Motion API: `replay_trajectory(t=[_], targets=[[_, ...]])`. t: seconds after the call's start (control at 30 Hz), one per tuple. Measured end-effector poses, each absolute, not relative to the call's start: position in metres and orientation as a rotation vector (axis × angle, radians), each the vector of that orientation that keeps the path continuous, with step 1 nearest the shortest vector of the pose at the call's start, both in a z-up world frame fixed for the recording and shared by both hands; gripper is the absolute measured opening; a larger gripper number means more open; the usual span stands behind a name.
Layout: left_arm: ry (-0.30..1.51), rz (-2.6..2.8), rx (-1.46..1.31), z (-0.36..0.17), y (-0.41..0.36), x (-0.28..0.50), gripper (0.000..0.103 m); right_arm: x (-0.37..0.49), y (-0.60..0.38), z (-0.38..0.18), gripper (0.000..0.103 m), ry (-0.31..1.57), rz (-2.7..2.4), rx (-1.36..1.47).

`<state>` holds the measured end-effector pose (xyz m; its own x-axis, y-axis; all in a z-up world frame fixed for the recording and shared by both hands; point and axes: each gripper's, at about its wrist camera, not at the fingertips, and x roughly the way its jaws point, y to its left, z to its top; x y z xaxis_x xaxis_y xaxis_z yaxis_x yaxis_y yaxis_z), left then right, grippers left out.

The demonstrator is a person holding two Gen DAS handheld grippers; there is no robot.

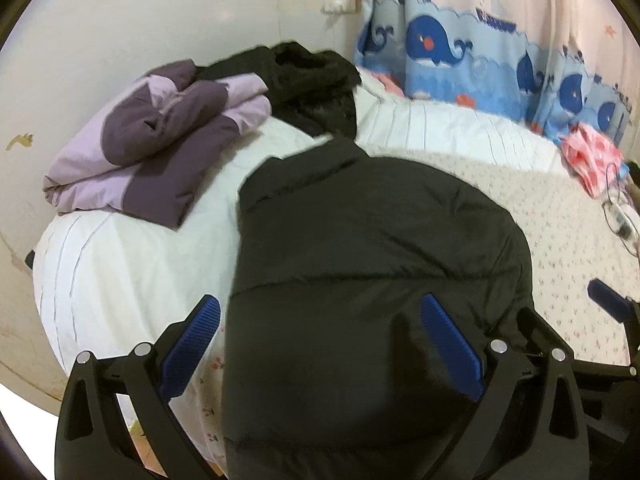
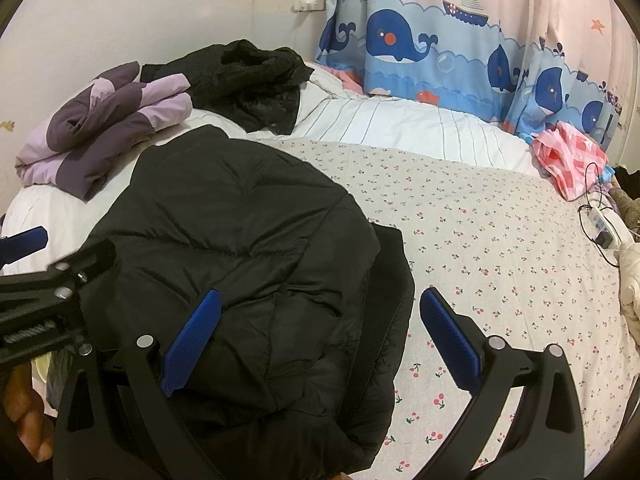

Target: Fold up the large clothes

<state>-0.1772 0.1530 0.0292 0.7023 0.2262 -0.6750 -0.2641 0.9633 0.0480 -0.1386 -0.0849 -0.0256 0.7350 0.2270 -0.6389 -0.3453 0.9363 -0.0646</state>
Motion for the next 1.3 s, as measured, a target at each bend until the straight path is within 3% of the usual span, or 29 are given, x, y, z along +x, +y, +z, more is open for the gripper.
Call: replay_trajectory(t=[1.3], targets=[[0.756, 0.271, -0.052, 0.0306, 0.1501, -0.1717, 0.096, -0.1419, -0.0906, -0.0234, 0.096, 0.672, 0.299, -0.165]])
